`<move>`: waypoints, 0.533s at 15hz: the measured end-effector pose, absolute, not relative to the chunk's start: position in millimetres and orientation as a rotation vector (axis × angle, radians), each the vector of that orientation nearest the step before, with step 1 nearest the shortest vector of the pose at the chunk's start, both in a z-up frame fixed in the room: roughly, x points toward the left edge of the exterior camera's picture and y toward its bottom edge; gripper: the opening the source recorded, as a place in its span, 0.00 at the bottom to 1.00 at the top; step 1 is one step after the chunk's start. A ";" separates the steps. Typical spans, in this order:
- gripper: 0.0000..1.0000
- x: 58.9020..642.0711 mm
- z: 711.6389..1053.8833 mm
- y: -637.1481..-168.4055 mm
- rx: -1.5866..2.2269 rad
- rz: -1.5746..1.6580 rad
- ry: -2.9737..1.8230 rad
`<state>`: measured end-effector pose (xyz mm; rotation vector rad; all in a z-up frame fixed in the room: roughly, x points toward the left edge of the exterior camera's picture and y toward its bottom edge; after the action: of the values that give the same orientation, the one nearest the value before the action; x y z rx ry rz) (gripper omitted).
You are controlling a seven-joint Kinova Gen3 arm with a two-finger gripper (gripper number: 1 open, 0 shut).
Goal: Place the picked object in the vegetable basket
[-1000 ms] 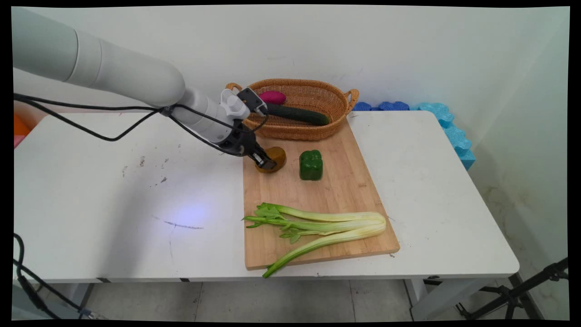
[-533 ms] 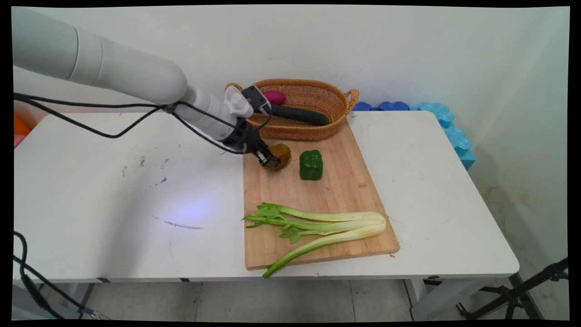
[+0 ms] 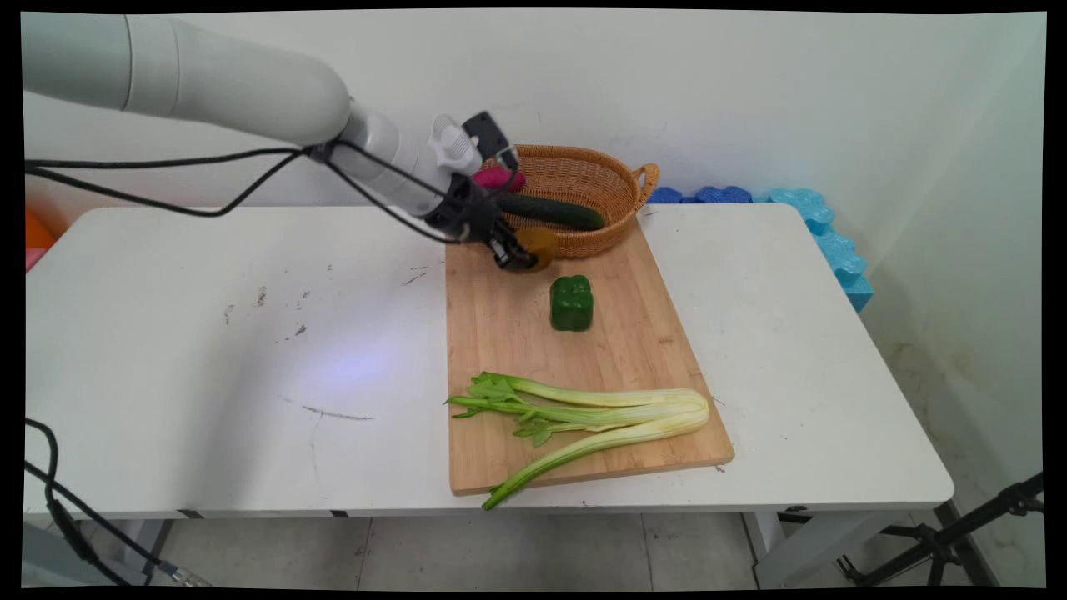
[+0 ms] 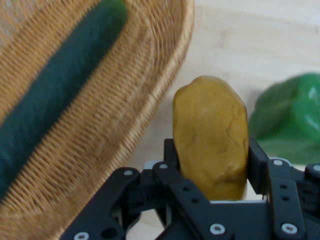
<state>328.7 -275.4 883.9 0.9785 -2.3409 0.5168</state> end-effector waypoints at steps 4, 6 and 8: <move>0.00 325.8 907.7 -300.2 0.906 0.572 -2.343; 0.00 327.1 916.0 -315.7 0.879 0.604 -2.346; 0.00 330.0 921.4 -333.0 0.855 0.636 -2.352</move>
<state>330.0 -333.0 921.4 0.8545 -2.3522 0.6356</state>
